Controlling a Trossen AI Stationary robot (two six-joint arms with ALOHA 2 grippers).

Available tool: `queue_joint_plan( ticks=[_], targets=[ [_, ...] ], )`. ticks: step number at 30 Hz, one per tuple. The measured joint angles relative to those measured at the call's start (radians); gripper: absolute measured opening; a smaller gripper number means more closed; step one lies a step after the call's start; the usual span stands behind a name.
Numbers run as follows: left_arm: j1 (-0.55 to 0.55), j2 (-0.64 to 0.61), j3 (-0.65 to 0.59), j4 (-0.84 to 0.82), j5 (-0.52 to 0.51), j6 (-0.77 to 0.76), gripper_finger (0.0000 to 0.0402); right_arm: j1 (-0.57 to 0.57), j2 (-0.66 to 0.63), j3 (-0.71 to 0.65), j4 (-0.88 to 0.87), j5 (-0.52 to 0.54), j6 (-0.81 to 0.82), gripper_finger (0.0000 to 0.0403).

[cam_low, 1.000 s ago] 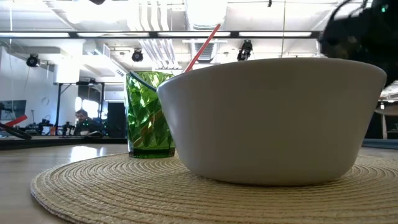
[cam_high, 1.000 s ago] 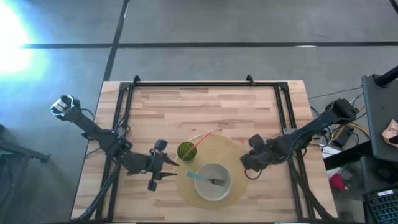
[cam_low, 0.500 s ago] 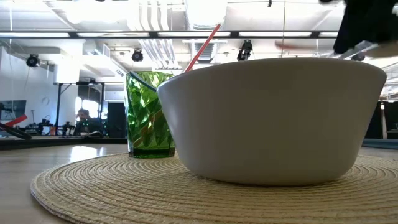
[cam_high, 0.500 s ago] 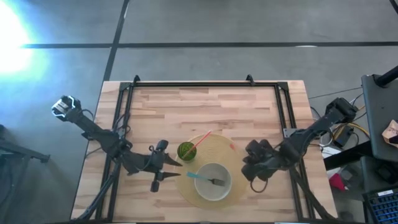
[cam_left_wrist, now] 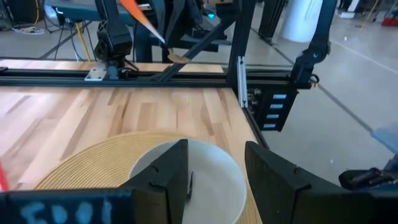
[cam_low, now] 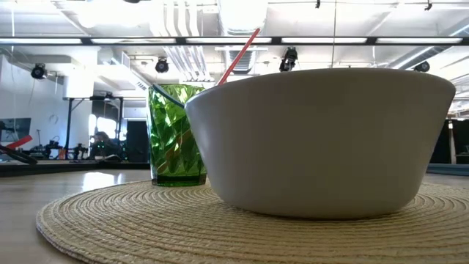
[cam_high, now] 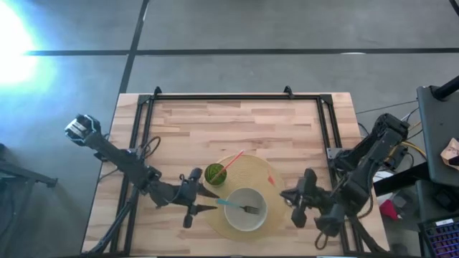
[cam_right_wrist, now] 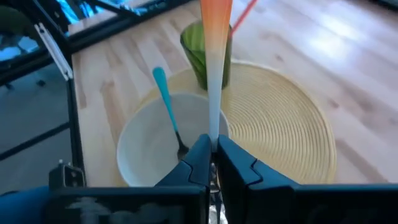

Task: Pick & Place Utensil
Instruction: Put the orange spoon into the white bowl on the brown mat

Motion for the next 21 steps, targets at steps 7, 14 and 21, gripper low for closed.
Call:
queue_joint_plan(
  ticks=[7, 14, 21],
  targets=[
    [0.001, 0.073, 0.000, 0.117, 0.000, 0.027, 0.0151, 0.010, 0.118, 0.059, 0.048, 0.110, -0.087, 0.0012],
    [0.000, 0.134, 0.001, 0.236, -0.018, 0.036, 0.0151, 0.010, 0.268, 0.156, 0.057, 0.275, -0.134, 0.0012],
    [0.001, 0.183, 0.001, 0.385, -0.083, 0.096, 0.0151, 0.004, 0.393, 0.251, 0.052, 0.389, -0.193, 0.0012]
  ],
)
